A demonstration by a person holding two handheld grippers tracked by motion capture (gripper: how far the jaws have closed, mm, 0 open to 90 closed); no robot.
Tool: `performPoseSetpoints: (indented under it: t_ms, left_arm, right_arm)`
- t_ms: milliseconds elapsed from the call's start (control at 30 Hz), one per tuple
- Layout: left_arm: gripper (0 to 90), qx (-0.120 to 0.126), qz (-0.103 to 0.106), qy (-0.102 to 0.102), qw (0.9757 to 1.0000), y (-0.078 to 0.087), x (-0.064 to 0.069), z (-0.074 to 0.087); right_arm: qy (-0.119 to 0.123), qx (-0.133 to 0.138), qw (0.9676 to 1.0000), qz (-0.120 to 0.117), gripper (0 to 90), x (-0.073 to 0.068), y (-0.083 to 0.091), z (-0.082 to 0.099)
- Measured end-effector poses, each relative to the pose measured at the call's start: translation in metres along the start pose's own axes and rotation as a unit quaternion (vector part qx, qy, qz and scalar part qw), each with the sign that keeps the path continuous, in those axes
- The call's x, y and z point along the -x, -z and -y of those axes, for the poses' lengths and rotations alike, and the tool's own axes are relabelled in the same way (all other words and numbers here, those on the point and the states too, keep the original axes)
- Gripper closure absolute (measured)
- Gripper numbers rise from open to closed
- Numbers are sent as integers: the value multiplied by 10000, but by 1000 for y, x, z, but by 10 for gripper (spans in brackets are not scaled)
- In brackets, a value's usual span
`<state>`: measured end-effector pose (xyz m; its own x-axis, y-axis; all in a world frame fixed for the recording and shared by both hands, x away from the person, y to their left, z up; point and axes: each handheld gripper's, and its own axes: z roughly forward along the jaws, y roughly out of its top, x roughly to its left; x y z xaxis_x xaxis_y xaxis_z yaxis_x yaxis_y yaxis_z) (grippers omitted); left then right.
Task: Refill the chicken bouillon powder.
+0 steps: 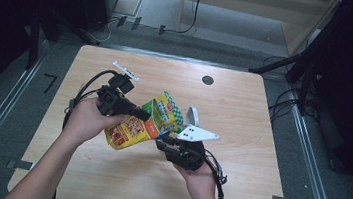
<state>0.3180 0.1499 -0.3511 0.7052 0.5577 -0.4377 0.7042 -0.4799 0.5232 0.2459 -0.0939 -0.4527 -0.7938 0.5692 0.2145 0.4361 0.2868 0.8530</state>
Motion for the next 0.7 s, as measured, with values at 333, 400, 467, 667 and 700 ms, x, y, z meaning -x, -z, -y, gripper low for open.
performPoseSetpoints:
  t_ms: [333, 400, 467, 667, 700]
  left_arm:
    - [893, 166, 105, 2, 9998, 5, -6, 17]
    - [893, 191, 102, 4, 9998, 6, -7, 19]
    - [893, 209, 121, -19, 9997, 5, -8, 22]
    - [892, 245, 144, -98, 9995, 5, -9, 29]
    - [891, 241, 135, -137, 9995, 5, -8, 30]
  right_arm:
    - [-71, 39, 9998, 176, 713, 10, 7, -1]
    - [-75, 41, 9997, 208, 723, 11, 8, -1]
    - [-64, 54, 9996, 256, 740, 12, 8, -1]
    - [-27, 23, 9996, 292, 772, 12, 4, -1]
    - [-26, 14, 9996, 293, 777, 12, 3, -1]
